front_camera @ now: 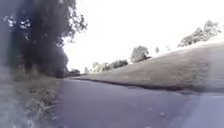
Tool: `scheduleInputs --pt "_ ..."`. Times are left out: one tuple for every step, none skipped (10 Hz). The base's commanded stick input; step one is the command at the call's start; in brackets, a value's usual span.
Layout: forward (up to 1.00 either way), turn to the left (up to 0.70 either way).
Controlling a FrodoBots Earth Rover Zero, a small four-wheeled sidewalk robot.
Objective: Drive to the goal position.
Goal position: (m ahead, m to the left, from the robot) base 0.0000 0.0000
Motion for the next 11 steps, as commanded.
scheduleInputs --pt "0.00 -0.45" --pt "0.00 -0.45" --pt "0.00 -0.45" --pt "0.00 -0.45" --pt "0.00 -0.45" --pt "0.00 0.00" --pt "0.00 0.00" --pt "0.00 0.00" --pt "0.00 0.00" --pt "0.00 0.00" --pt "0.19 0.12"
